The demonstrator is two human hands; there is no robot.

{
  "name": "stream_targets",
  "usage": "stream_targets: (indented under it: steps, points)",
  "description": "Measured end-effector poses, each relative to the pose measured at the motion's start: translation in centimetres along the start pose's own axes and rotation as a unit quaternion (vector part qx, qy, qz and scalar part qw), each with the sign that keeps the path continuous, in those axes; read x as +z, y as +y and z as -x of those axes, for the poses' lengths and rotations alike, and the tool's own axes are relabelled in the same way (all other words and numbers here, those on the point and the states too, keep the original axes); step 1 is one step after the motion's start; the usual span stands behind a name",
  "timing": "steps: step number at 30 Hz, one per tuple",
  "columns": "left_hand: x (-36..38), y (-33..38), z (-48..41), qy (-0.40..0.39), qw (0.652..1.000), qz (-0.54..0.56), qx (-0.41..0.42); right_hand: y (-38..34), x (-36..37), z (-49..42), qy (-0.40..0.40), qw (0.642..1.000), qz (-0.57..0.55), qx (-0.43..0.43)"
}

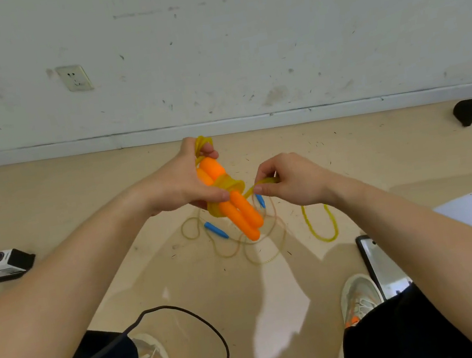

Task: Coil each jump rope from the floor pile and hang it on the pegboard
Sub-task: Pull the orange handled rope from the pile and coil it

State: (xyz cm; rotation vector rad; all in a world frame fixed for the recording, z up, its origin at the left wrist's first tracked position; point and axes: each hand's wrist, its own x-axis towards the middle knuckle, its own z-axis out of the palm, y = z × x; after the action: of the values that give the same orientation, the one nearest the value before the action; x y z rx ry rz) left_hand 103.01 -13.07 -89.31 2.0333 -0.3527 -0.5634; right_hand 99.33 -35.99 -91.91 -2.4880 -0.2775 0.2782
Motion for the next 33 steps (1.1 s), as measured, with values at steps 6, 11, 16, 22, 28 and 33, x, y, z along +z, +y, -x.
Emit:
stream_targets:
  steps: [6,11,16,22,28,33]
  points:
    - [1.2,-0.1,-0.6,0.065,0.989,-0.121,0.061,-2.5,0.5,0.6,0.065,0.985,-0.127,0.097]
    - [2.4,-1.0,-1.5,0.225,0.952,-0.18,0.1,-5.3,2.2,1.9,0.011,0.883,-0.44,0.163]
    - [2.8,-2.0,-3.1,0.308,0.949,0.022,0.057,-6.4,5.7,2.9,0.113,0.953,-0.275,0.06]
    - [2.6,-1.1,-2.6,0.295,0.915,0.267,-0.064,-5.2,7.1,2.9,0.117,0.989,0.085,0.005]
    - [2.3,-0.9,-2.4,0.305,0.896,0.301,-0.119,-5.5,6.4,2.8,0.122,0.97,0.208,-0.042]
    - [1.0,-0.4,-2.2,0.266,0.886,0.36,-0.122,-4.8,6.4,3.0,0.172,0.981,-0.047,-0.073]
